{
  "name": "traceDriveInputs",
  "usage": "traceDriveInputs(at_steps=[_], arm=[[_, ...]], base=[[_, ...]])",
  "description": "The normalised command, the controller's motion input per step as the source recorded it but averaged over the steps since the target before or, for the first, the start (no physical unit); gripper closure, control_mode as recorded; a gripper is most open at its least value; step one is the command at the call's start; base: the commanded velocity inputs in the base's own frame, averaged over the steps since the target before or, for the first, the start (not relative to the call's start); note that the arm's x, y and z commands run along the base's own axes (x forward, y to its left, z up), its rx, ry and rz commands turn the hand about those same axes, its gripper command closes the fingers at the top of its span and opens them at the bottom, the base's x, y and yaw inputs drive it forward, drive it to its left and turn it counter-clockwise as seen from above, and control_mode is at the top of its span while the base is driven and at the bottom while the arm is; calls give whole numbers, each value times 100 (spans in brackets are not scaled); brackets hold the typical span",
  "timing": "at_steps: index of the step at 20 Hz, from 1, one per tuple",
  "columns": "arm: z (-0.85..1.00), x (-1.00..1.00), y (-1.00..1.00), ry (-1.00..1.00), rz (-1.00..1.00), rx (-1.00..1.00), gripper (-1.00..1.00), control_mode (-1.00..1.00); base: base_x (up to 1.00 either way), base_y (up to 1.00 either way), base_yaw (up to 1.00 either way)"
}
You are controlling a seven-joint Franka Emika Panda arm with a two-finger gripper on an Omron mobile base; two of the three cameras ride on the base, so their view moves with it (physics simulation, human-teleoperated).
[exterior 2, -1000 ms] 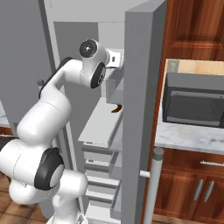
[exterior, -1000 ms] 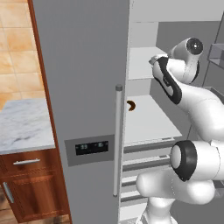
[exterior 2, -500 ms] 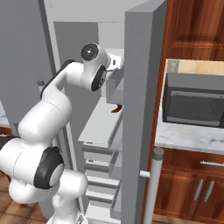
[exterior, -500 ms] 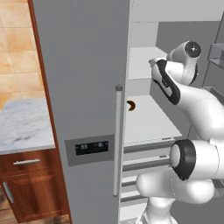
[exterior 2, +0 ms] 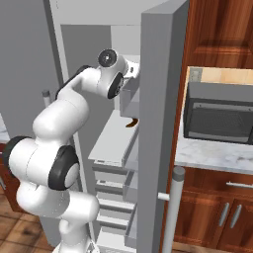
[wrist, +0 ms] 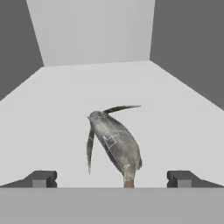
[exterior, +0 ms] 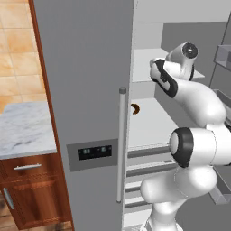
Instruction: Take the fish out of the fridge, briefly rinse it in the sink, and place it on the tray next to the sink.
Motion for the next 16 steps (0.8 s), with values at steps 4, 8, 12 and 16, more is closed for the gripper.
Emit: traceDriveInputs(at_steps=[4,8,12,16], arm=[[-10,39,-1,3,0,5,-100,-100],[-29,25,0,5,0,0,-100,-100],[-36,17,0,4,0,0,-100,-100],[-25,19,0,0,0,0,-100,-100]], base=[[0,0,0],[0,0,0],[0,0,0],[0,0,0]])
